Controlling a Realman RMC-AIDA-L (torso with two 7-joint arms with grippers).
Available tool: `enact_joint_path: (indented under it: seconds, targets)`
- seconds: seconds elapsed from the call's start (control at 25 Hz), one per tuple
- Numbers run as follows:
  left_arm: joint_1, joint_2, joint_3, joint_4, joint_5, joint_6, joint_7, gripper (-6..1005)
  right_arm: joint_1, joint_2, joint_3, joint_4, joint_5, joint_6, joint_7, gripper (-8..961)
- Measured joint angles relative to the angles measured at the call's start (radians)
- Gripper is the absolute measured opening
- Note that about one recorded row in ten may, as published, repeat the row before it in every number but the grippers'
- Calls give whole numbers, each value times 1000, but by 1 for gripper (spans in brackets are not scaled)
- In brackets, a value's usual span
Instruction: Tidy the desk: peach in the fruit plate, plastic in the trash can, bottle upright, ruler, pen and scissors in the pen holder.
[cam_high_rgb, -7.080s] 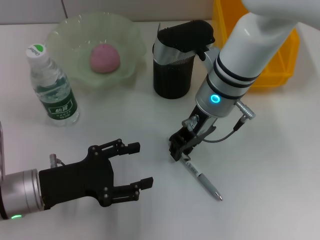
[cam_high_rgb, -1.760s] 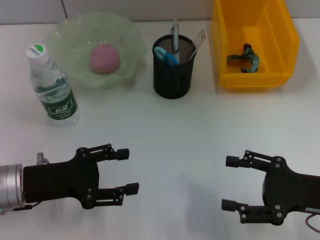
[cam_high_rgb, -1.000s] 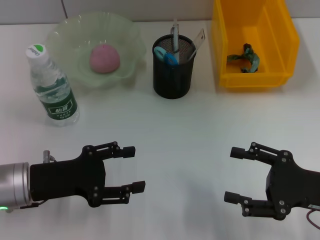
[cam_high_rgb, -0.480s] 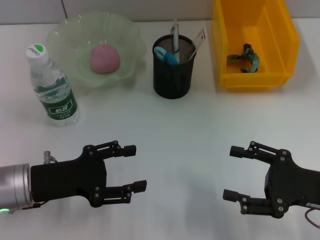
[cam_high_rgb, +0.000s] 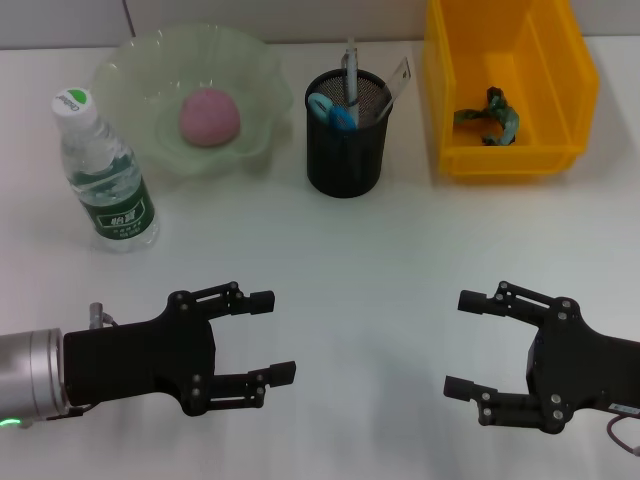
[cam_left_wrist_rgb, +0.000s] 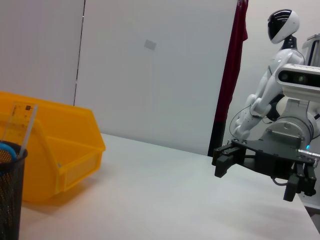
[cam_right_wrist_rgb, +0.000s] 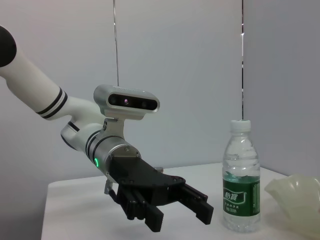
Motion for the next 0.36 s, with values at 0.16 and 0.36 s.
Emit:
enact_joint_path:
  seconds: [0.16,0.36]
  targets:
    - [0,0,0,0,0,1,0,802,0,0,-1,0,0,2,0,824]
    - [-3,-1,0,0,0,2,0,802,0,0,-5,0,0,4,0,824]
